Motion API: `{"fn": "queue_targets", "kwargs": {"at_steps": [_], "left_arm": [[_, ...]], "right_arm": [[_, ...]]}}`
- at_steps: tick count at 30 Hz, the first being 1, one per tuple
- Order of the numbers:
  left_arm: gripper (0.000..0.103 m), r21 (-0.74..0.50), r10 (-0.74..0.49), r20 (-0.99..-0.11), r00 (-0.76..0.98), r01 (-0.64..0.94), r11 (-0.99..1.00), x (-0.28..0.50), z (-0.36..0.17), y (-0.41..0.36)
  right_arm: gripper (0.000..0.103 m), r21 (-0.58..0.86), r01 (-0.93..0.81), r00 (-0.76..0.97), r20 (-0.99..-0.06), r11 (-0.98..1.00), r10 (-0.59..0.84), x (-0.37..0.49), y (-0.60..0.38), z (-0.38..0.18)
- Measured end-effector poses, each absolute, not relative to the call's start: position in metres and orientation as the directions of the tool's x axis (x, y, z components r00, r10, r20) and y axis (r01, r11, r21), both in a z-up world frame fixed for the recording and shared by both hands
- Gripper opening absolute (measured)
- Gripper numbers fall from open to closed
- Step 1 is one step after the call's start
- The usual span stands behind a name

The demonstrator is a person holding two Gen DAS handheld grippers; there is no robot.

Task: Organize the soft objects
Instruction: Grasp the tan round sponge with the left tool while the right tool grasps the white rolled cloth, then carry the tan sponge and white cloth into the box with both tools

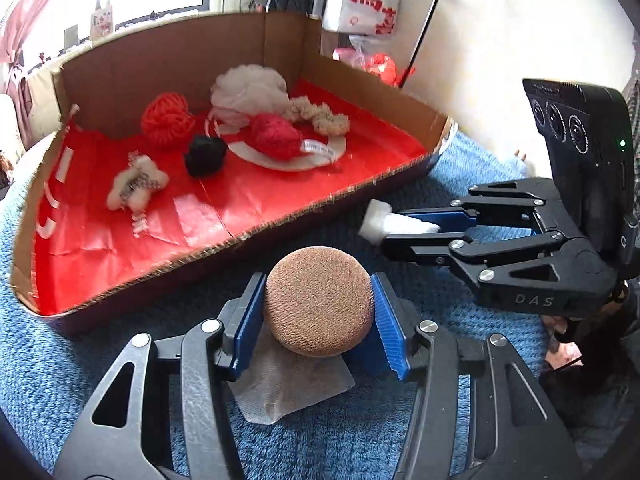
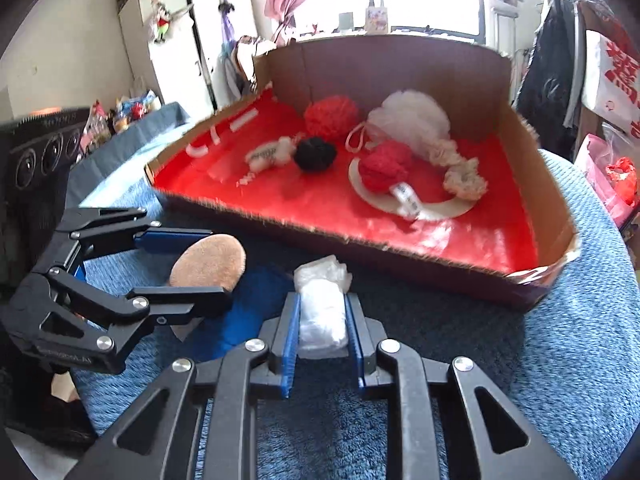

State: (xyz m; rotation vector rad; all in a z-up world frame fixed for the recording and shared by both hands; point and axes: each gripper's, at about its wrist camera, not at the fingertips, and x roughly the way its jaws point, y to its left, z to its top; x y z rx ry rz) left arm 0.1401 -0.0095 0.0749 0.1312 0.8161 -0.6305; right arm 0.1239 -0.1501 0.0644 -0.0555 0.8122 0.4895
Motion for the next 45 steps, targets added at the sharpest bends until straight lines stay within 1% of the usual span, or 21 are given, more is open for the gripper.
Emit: {"fn": "queue_targets", "kwargs": {"at_steps": [9, 13, 17, 24, 29, 33, 45], "left_arm": [[0.050, -0.124, -0.474, -0.683, 0.556, 0.551, 0.825, 0.140, 0.092, 0.002], [0.050, -0.100, -0.444, -0.673, 0.591, 0.522, 0.847, 0.149, 0.103, 0.011], [0.050, -0.064, -0.389, -0.680, 0.621, 0.479, 0.876, 0.169, 0.109, 0.021], [0.050, -0.022, -0.319, -0.726, 0.610, 0.443, 0.896, 0.200, 0.104, 0.028], [0.050, -0.021, -0.303, -0.763, 0.571, 0.447, 0.895, 0.217, 0.094, 0.027], [0.050, -0.031, -0.300, -0.789, 0.537, 0.453, 0.891, 0.229, 0.089, 0.026], [0.050, -0.017, -0.274, -0.834, 0.479, 0.474, 0.880, 0.250, 0.076, 0.017]], "right_arm": [[0.024, 0.125, -0.410, 0.624, -0.684, 0.904, 0.377, 0.122, -0.159, 0.081], [0.024, 0.085, -0.367, 0.664, -0.674, 0.926, 0.324, 0.133, -0.166, 0.097], [0.024, -0.020, -0.320, 0.671, -0.710, 0.947, 0.212, 0.157, -0.166, 0.103], [0.024, -0.163, -0.322, 0.628, -0.774, 0.933, 0.082, 0.196, -0.157, 0.098], [0.024, -0.204, -0.348, 0.557, -0.830, 0.915, 0.026, 0.218, -0.151, 0.085], [0.024, -0.230, -0.375, 0.516, -0.857, 0.898, -0.003, 0.228, -0.148, 0.078], [0.024, -0.307, -0.432, 0.449, -0.889, 0.848, -0.093, 0.247, -0.142, 0.067]]}}
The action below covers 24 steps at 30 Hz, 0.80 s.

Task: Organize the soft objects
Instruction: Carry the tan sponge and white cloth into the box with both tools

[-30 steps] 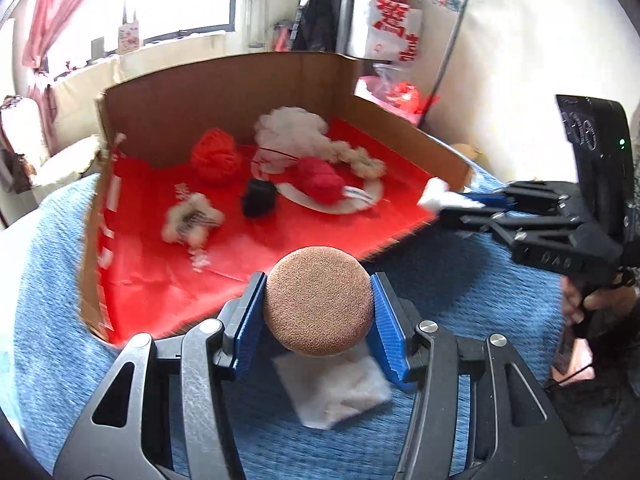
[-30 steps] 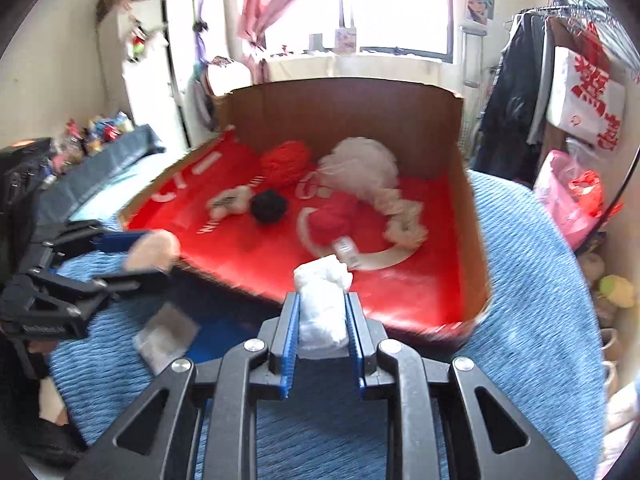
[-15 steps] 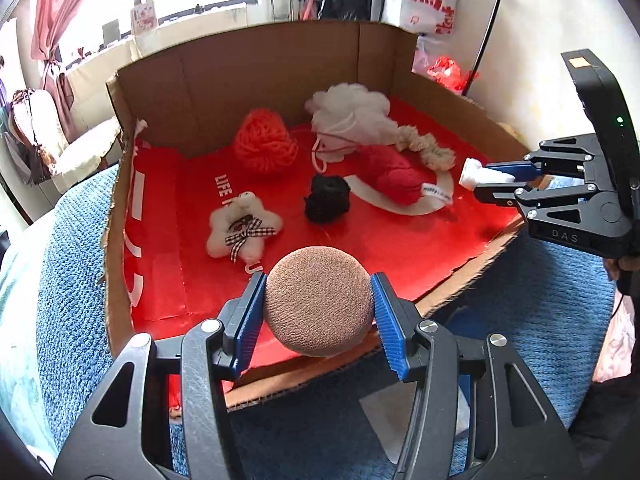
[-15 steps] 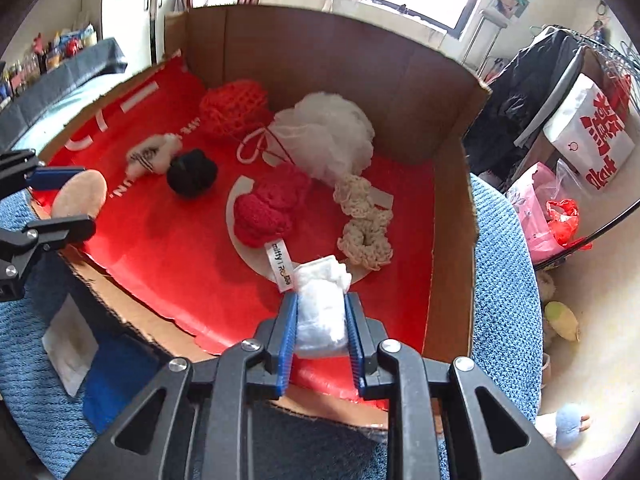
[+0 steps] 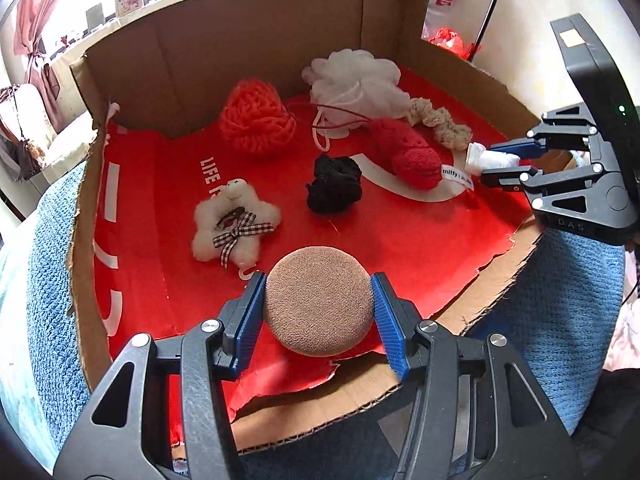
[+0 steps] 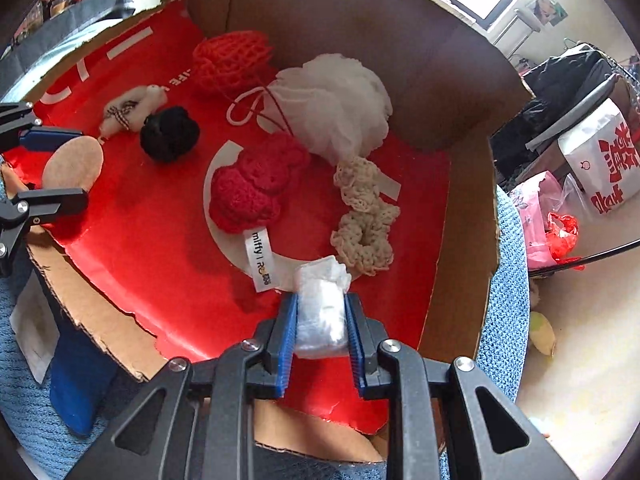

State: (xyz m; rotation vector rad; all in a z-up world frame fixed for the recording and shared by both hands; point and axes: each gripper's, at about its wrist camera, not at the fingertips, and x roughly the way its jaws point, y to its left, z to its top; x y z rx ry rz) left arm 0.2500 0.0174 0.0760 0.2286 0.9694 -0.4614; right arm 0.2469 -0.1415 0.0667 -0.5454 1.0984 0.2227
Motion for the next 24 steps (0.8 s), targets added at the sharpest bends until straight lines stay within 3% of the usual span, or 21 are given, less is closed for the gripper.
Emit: {"fn": "queue_targets", "kwargs": {"at_steps": [24], "left_arm": [[0.051, -0.015, -0.262, -0.851, 0.455, 0.477, 0.879, 0.262, 0.064, 0.014]], "right_arm": [[0.032, -0.318, -0.474, 0.410, -0.905, 0.821, -0.114, 0.249, -0.135, 0.060]]}}
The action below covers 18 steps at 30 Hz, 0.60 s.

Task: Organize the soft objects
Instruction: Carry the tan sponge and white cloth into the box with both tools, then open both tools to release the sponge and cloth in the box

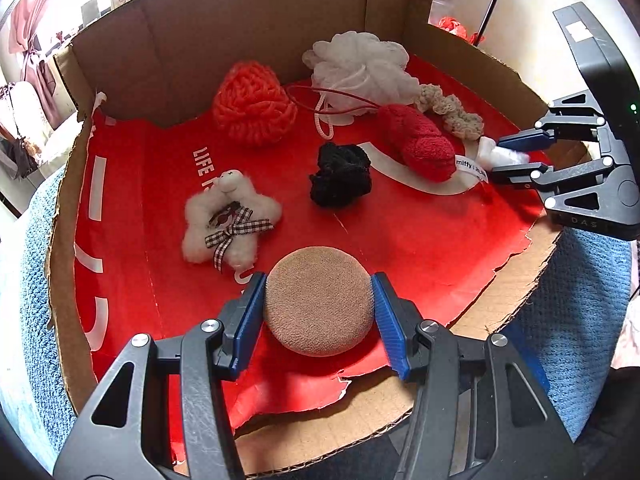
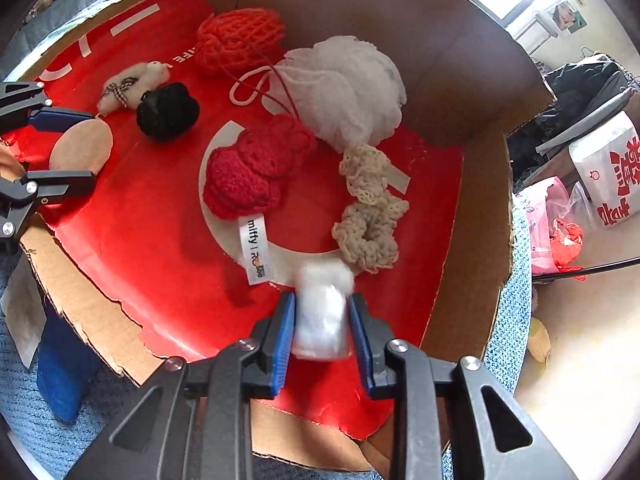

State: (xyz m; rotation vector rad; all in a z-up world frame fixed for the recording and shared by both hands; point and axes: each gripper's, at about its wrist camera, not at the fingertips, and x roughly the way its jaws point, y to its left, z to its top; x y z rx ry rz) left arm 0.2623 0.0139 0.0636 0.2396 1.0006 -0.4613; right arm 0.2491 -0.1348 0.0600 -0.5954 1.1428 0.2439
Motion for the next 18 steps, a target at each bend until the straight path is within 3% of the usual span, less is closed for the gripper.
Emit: {"fn": "queue_targets", "kwargs": {"at_steps": [13, 18], "left_arm": [[0.057, -0.004, -0.260, -0.843, 0.471, 0.477, 0.879, 0.2576, 0.0647, 0.0119], [0.063, -0.009, -0.273, -0.832, 0.482, 0.480, 0.877, 0.2540, 0.0696, 0.0130]], "right_arm": [[0.035, -0.311, -0.477, 0.405, -0.908, 0.822, -0.109, 0.2539, -0.1418, 0.0619], [0.047, -0.306, -0.468, 0.417, -0.904, 0.829, -0.098, 0.2511, -0.1431, 0.0669]]}}
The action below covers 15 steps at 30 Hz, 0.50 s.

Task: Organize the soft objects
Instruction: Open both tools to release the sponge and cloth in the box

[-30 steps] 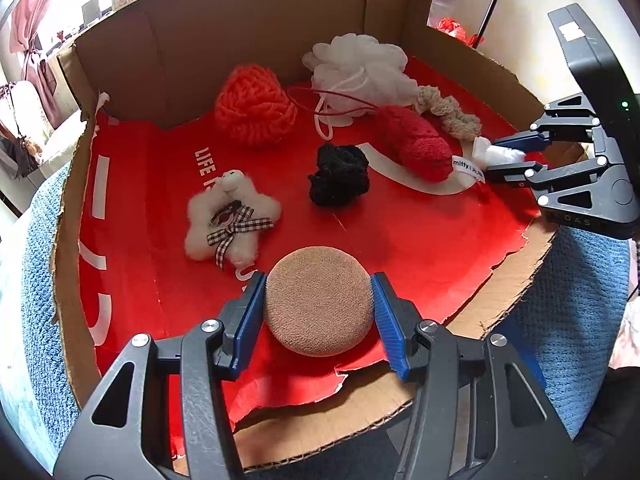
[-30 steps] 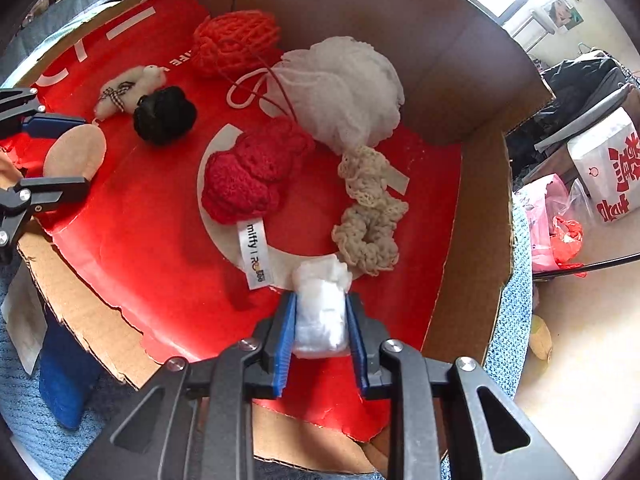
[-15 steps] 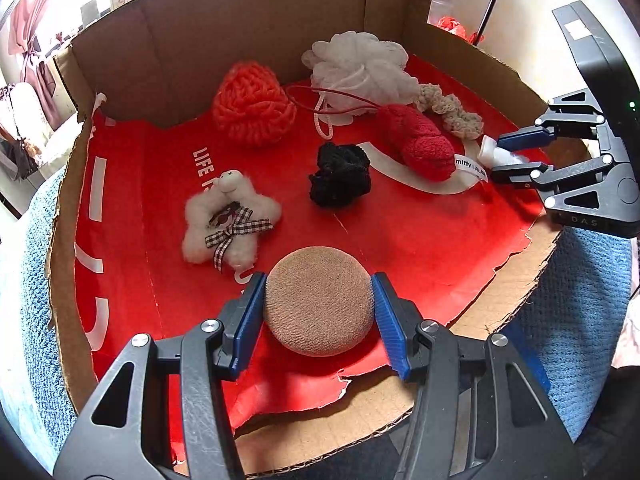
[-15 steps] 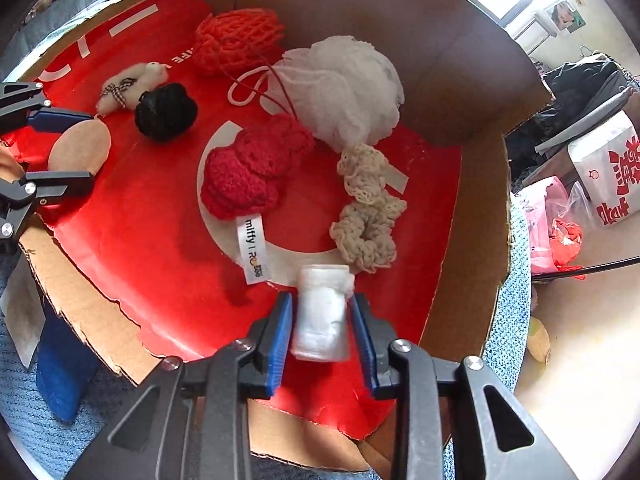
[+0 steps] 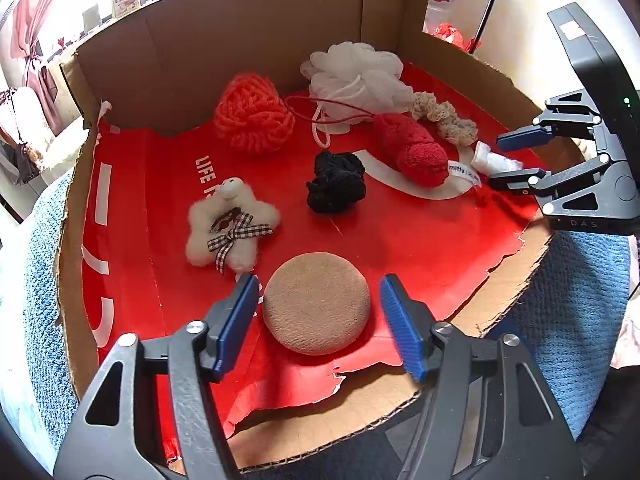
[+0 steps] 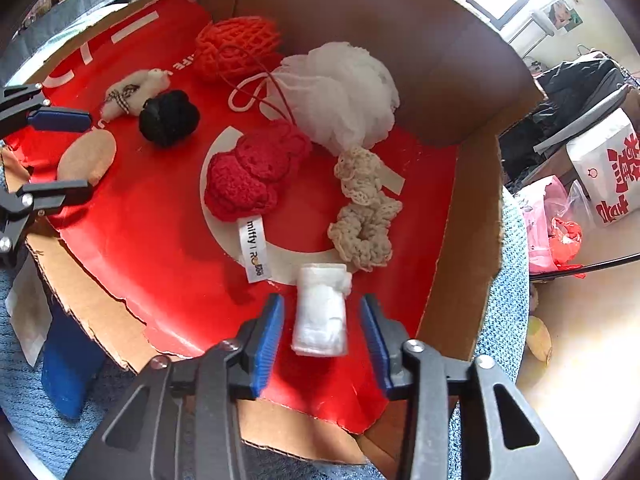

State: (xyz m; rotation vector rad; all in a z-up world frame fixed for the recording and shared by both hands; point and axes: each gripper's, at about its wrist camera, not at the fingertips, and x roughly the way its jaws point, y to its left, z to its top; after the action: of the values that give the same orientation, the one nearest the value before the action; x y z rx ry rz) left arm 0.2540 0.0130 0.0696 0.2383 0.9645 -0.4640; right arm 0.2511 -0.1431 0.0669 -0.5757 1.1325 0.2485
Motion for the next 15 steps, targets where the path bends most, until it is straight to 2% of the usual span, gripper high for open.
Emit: {"fn": "queue_targets", "kwargs": {"at_steps": [6, 10, 12, 15], "left_arm": [[0.064, -0.015, -0.289, -0.818, 0.497, 0.484, 0.875, 0.246, 0.079, 0.012], [0.069, -0.029, -0.312, -0.795, 0.521, 0.480, 0.877, 0.234, 0.090, 0.013], [0.073, -0.043, -0.331, -0.774, 0.540, 0.477, 0.878, 0.226, 0.099, 0.014], [0.077, -0.059, -0.360, -0.731, 0.579, 0.472, 0.880, 0.210, 0.113, 0.019]], "right_arm": [[0.057, -0.288, -0.474, 0.441, -0.895, 0.832, -0.059, 0.240, -0.141, 0.081], [0.064, -0.273, -0.462, 0.477, -0.879, 0.844, -0.024, 0.229, -0.141, 0.096], [0.073, -0.259, -0.454, 0.499, -0.867, 0.853, 0.002, 0.223, -0.143, 0.105], [0.076, -0.236, -0.432, 0.535, -0.844, 0.870, 0.037, 0.212, -0.145, 0.118]]}}
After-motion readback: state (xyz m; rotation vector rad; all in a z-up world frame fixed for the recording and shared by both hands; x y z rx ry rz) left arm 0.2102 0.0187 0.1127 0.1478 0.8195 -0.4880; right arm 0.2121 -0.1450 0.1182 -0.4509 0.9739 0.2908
